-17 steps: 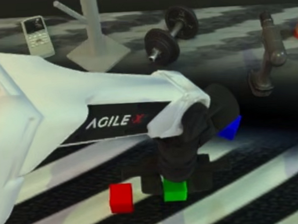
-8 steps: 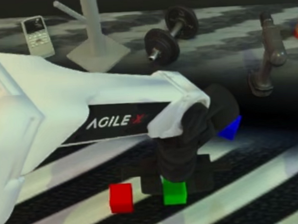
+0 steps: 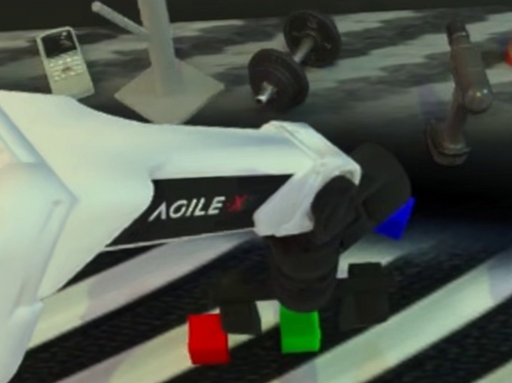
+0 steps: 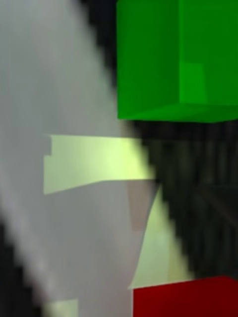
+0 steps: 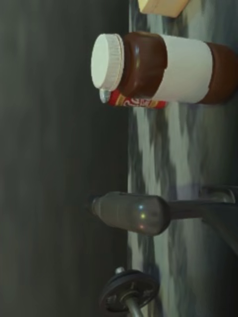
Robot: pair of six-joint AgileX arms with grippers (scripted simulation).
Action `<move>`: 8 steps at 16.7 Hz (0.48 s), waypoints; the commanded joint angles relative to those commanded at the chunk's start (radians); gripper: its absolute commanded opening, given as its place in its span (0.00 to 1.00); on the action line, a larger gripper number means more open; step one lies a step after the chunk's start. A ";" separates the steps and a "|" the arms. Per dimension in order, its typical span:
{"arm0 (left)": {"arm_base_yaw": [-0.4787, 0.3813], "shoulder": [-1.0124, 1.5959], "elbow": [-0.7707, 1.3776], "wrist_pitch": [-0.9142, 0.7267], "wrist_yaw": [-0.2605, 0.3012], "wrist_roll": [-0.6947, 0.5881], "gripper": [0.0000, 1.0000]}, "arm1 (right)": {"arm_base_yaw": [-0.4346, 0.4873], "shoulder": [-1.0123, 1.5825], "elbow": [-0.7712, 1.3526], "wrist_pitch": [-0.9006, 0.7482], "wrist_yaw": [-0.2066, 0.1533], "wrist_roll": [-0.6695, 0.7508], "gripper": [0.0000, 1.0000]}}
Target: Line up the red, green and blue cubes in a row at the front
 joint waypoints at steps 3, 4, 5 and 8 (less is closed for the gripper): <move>0.000 0.000 0.000 0.000 0.000 0.000 1.00 | 0.000 0.000 0.000 0.000 0.000 0.000 1.00; 0.000 0.000 0.000 0.000 0.000 0.000 1.00 | 0.000 0.000 0.000 0.000 0.000 0.000 1.00; 0.000 0.000 0.000 0.000 0.000 0.000 1.00 | 0.000 0.000 0.000 0.000 0.000 0.000 1.00; -0.003 -0.005 0.016 -0.018 0.000 0.000 1.00 | 0.000 0.000 0.000 0.000 0.000 0.000 1.00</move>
